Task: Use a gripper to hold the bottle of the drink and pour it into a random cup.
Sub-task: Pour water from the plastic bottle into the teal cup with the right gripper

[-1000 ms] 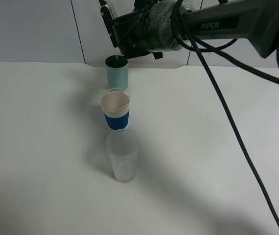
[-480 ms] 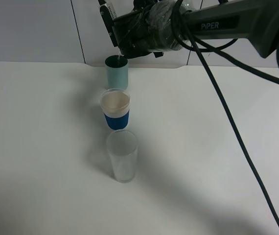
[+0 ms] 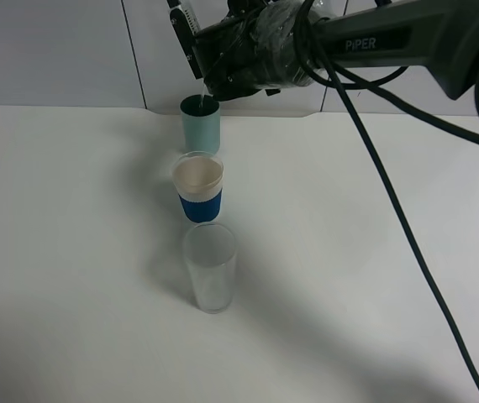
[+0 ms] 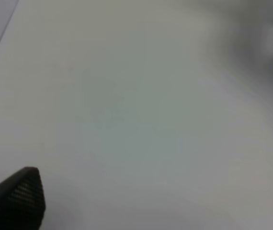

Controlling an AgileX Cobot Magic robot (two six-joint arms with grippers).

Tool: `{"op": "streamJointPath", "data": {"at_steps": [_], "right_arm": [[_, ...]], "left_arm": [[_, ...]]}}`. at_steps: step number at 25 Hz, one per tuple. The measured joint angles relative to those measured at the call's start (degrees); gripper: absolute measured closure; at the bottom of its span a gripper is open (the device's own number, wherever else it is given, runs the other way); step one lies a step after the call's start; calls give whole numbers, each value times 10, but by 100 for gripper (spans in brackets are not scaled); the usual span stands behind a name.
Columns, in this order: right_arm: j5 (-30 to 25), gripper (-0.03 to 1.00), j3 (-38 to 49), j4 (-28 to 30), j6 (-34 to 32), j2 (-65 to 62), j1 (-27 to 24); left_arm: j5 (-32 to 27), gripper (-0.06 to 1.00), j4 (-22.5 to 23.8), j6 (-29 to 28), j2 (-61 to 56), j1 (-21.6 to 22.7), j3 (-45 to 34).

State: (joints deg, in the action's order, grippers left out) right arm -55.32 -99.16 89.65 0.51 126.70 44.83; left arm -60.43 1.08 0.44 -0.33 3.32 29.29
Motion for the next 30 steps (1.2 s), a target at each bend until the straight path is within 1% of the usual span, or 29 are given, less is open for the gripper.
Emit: {"op": "streamJointPath", "data": {"at_steps": [6,13,27,30], "right_arm": [[0,40,0,15,1,0,0],[0,40,0,17,21,0,0],[1,40,0,26,31,0,0],[1,40,0,26,44,0,0]], "left_arm": [[0,-4,0,0,0,0,0],[0,-4,0,0,0,0,0],[0,-4,0,0,0,0,0],[0,-4,0,0,0,0,0]]}}
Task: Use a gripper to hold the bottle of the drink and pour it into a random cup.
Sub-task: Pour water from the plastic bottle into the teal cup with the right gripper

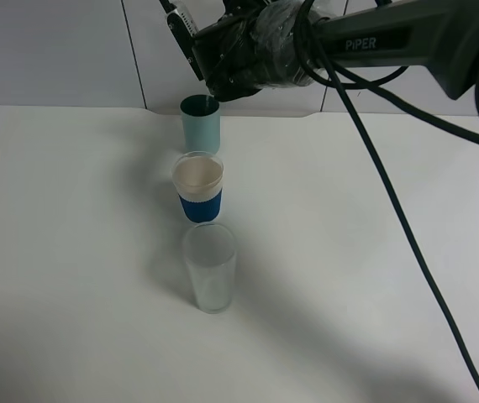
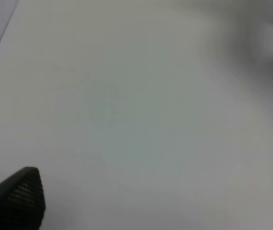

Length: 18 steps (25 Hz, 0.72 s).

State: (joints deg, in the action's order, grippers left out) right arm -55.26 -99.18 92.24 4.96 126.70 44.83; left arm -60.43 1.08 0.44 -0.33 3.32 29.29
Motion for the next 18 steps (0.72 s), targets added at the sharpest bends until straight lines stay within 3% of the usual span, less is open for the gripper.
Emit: {"op": "streamJointPath", "data": {"at_steps": [18], "right_arm": [[12,40,0,14,32,0,0]], "left_arm": [[0,-4,0,0,0,0,0]]}}
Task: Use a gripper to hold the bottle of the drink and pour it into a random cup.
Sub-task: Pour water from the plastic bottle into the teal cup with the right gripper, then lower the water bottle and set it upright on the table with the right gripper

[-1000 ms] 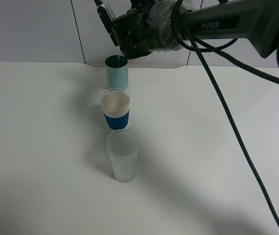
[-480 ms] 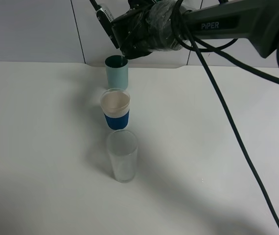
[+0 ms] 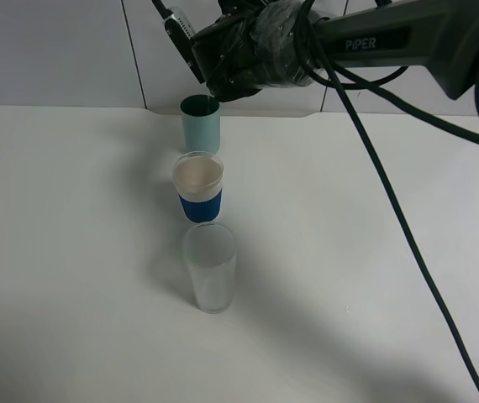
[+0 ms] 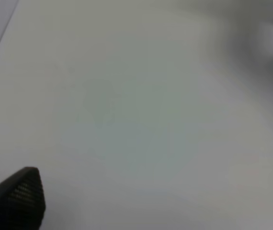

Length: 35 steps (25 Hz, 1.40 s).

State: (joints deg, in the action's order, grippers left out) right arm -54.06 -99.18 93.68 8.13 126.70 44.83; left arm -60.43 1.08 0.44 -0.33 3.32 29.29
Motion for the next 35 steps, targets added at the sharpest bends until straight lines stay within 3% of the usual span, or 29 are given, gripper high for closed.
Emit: {"op": "streamJointPath", "data": {"at_steps": [28,35], "right_arm": [[4,40,0,39,4,0,0],[5,40,0,39,-20,0,0]], "left_arm": [[0,-4,1,0,0,0,0],[0,-4,1,0,0,0,0]]}}
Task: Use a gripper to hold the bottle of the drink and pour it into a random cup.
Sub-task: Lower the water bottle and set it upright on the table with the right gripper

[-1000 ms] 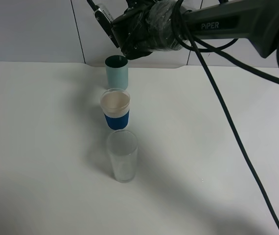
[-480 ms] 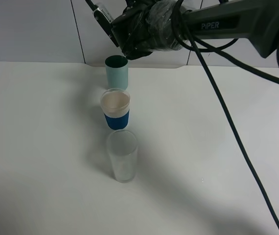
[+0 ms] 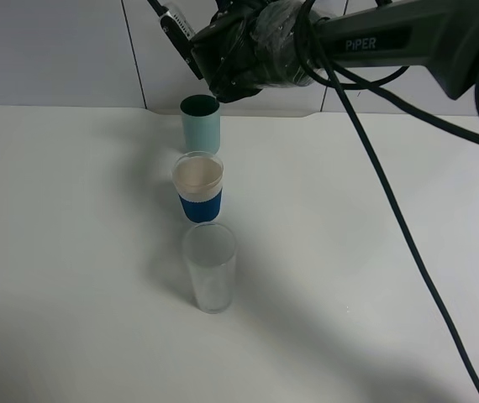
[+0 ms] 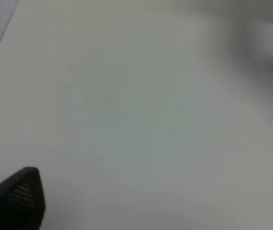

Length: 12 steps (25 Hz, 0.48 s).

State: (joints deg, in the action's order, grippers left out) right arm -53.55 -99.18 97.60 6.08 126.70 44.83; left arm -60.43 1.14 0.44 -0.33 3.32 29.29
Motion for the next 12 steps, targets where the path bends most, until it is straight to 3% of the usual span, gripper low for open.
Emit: {"op": "streamJointPath", "data": {"at_steps": [4,9,12], "right_arm": [[15,40,0,0,-80,0,0],[26,40,0,-30,-321,0,0],[23,40,0,-67,-428,-10,-2]], "left_arm": [[0,-4,0,0,0,0,0],[0,-4,0,0,0,0,0],[0,-4,0,0,0,0,0]]}}
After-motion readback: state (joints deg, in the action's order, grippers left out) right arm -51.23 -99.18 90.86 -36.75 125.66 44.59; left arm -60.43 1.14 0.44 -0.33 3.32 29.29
